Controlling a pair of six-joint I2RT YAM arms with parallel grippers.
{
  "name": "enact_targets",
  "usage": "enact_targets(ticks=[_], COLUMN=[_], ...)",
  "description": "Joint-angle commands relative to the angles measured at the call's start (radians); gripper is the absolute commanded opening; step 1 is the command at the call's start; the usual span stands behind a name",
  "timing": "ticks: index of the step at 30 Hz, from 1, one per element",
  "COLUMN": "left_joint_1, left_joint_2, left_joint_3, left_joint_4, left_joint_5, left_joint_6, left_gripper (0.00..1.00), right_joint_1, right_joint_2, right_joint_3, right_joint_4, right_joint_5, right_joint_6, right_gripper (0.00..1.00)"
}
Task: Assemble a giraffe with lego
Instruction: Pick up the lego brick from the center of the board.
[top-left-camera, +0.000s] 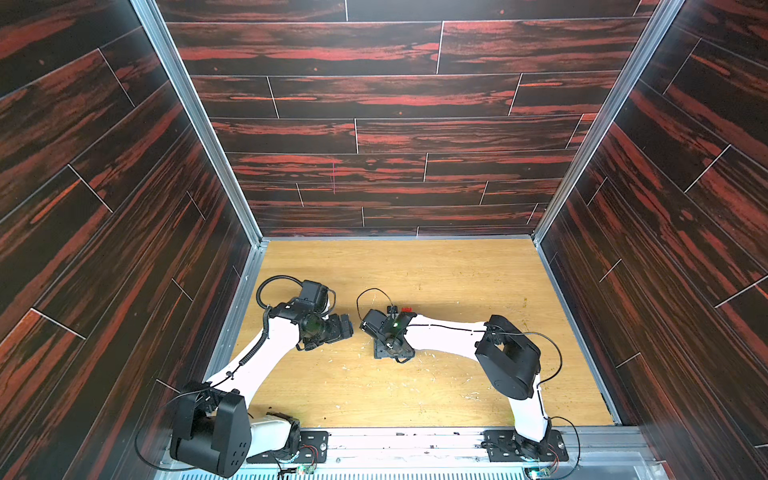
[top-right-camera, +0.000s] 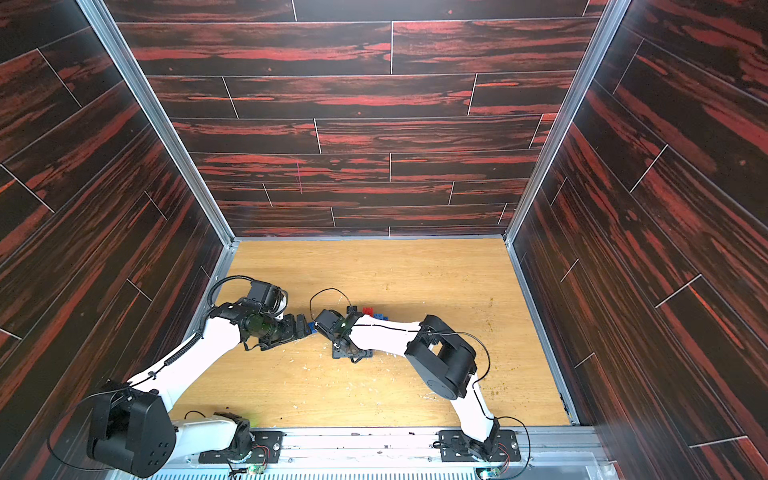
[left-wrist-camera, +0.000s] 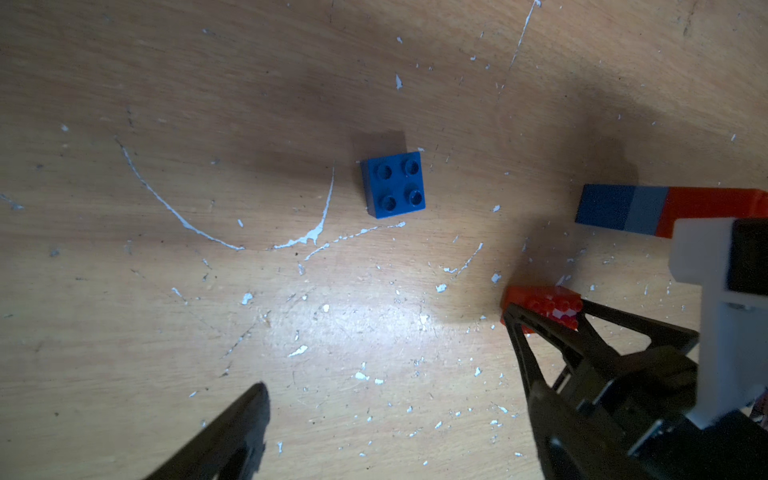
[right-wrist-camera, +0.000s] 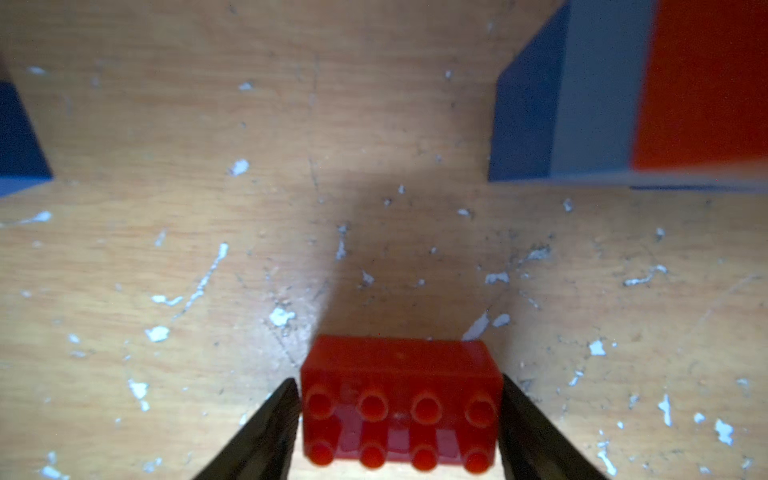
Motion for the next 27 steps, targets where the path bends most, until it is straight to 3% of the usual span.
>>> enact_targets(ticks=[1, 19, 27], left_joint_1=[0.005, 0.005, 0.004], left_joint_2=[-0.011, -0.003, -0.006], left_joint_3=[0.008, 0.013, 0.011], left_joint_4=[-0.013, -0.012, -0.012], left_joint_5=[0.005, 0.014, 0.016], left_joint_6=[0.015, 0.016, 0.016], left_gripper=[0.98, 0.98, 0.97], right_joint_1=[0.001, 0.001, 0.000], right_joint_2=[-0.009, 0.010, 0.014], right_joint_3=[0.019, 0.016, 0.022], right_joint_4=[-0.027, -0.038, -0.040], right_joint_5=[0.009, 0.005, 0.003], right_joint_6=[-0.011, -0.013, -0.019], right_gripper=[0.73, 0.71, 0.58])
